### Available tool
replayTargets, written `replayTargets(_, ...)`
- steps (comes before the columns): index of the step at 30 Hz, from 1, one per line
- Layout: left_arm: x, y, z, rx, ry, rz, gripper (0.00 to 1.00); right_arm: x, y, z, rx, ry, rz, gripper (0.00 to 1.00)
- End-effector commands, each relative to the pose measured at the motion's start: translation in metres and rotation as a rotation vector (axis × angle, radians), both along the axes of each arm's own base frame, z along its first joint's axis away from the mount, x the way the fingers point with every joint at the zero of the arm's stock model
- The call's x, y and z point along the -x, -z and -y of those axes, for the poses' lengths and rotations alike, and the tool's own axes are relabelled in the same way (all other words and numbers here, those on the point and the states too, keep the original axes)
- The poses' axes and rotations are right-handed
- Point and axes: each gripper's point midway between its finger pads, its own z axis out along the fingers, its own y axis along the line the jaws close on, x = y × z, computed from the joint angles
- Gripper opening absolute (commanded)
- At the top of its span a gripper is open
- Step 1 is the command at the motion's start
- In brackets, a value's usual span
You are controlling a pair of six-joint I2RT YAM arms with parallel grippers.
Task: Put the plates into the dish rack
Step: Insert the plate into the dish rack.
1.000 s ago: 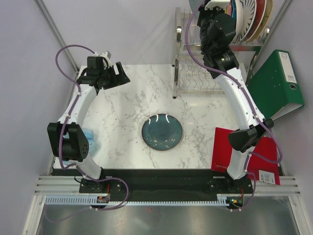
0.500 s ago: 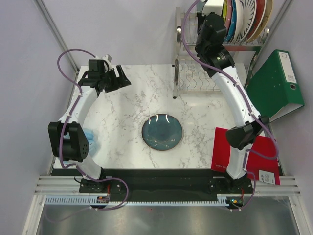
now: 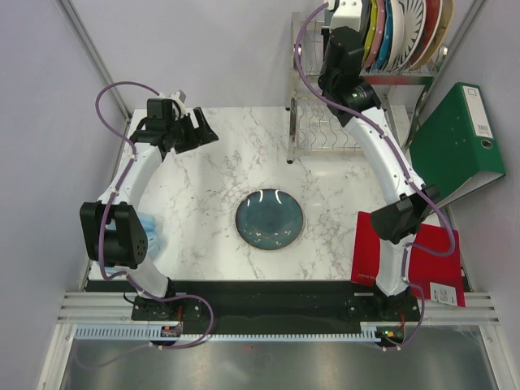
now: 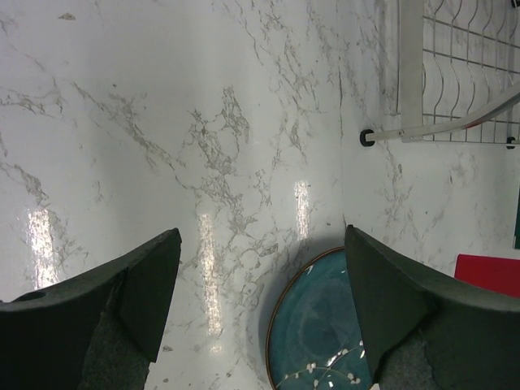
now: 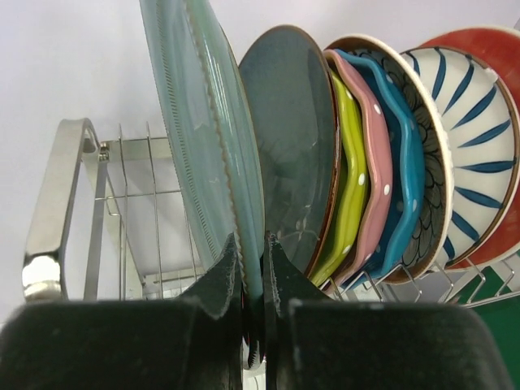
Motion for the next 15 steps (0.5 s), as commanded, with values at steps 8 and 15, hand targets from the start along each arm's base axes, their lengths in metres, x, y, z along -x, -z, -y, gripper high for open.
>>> replayTargets(8,-0.006,-0.001,0.007,0.068,0.014,-0.003,0.88,-0.009,-0.019,0.025,-0.127,0.057,0.119,0.00)
replayTargets(15,-0.007,0.005,0.015,0.109,0.037,-0.030,0.88,-0.031,0.017,0.021,-0.098,0.073,0.042,0.09)
